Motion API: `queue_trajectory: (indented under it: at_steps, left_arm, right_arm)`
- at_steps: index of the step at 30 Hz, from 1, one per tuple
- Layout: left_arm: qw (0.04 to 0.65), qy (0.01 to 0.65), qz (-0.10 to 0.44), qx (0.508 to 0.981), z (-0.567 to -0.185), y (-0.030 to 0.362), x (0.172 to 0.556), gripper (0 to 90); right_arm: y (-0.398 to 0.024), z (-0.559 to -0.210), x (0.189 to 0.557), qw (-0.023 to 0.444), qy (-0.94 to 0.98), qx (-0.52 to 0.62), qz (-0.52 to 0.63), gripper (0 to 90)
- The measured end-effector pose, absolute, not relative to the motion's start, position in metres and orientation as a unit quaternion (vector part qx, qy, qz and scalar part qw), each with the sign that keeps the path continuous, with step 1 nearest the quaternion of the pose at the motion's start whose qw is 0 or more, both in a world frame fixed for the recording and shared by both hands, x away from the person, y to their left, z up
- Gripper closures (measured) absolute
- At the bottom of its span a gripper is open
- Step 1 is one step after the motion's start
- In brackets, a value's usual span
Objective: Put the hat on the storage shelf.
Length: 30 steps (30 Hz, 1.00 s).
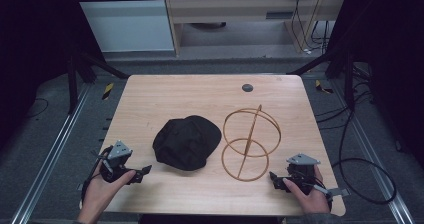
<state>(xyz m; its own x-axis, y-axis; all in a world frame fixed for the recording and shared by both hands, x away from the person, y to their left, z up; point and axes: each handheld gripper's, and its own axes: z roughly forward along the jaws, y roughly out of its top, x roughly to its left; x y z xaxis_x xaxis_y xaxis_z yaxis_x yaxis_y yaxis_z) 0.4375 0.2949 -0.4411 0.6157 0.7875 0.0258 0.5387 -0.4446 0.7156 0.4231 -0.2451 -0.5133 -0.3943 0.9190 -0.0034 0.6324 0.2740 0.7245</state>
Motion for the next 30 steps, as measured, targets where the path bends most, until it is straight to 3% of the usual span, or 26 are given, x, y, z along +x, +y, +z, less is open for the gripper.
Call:
queue_trajectory:
  at_steps: [14, 25, 30]
  left_arm:
    - [0.314, 0.379, 0.13, 0.86, -0.407, 0.289, 0.467, 5.4]
    - [0.267, 0.328, 0.121, 0.898, -0.402, 0.221, 0.489, 6.8]
    - [0.26, 0.341, 0.116, 0.896, -0.406, 0.216, 0.497, 8.9]
  right_arm:
    - [-0.245, -0.513, 0.42, 0.214, 0.768, 0.506, 0.329, 0.5]
    - [-0.244, -0.513, 0.42, 0.218, 0.767, 0.507, 0.327, 0.5]
    - [-0.244, -0.513, 0.42, 0.217, 0.767, 0.507, 0.327, 0.5]
